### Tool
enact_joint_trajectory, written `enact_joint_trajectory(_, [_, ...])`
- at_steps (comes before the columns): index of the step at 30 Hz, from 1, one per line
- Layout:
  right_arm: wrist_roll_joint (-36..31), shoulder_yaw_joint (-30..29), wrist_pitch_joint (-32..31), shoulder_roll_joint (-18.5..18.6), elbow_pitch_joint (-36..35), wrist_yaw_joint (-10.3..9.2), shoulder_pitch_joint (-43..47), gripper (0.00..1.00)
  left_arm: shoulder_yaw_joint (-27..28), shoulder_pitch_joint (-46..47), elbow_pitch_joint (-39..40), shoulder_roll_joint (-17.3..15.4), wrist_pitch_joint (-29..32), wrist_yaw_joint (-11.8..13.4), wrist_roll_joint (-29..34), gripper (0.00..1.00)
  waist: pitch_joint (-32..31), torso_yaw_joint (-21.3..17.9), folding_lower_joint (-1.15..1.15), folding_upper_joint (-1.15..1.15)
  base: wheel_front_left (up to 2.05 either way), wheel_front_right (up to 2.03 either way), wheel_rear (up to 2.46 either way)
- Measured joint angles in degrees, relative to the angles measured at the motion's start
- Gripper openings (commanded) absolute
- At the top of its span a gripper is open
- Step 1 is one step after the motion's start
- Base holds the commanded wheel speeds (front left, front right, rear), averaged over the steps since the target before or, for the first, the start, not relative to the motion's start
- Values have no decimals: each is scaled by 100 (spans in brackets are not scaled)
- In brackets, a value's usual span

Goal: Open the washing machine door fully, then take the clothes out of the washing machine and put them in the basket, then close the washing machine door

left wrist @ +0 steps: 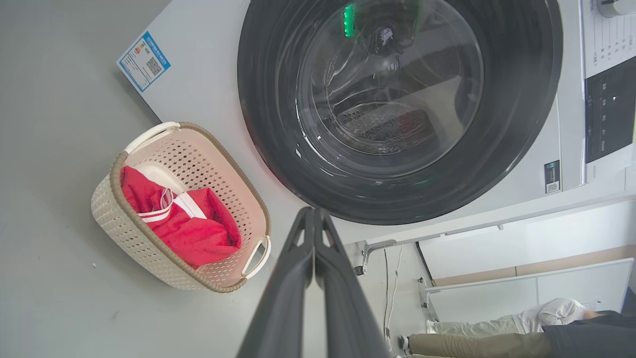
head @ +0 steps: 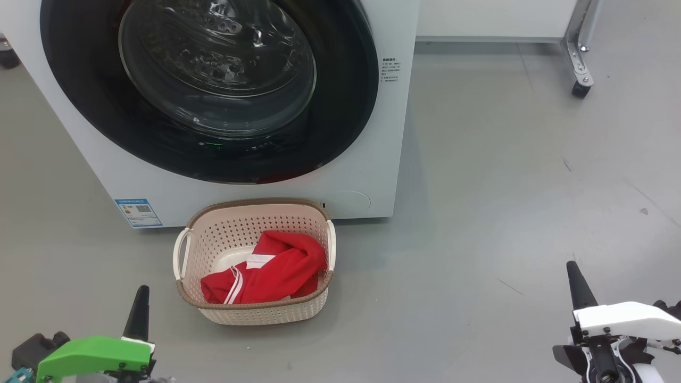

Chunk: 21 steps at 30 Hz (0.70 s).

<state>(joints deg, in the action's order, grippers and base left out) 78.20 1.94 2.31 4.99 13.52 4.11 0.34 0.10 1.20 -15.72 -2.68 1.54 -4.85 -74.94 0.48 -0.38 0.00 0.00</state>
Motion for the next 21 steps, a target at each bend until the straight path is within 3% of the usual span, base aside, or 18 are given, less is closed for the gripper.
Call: enact_joint_trajectory(21, [1680, -311, -313, 81, 82, 197, -260, 0, 356, 186, -8, 16, 402, -202, -1527, 0, -28, 38, 0, 0, 0, 0, 0])
